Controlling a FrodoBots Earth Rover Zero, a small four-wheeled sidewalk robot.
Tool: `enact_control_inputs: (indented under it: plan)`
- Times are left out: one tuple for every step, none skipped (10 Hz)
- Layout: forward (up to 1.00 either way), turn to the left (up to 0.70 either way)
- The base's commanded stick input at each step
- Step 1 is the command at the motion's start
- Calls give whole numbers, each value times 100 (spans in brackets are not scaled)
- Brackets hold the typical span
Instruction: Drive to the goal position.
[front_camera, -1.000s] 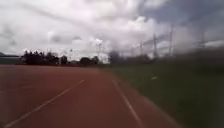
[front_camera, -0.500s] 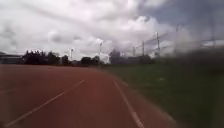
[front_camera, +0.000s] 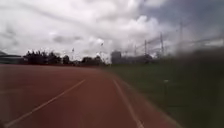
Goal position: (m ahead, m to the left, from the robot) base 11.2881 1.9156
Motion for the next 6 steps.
enact_control_inputs:
  plan:
    - [70, 0]
    - [70, 0]
    - [70, 0]
    - [70, 0]
    - [70, 0]
    - [70, 0]
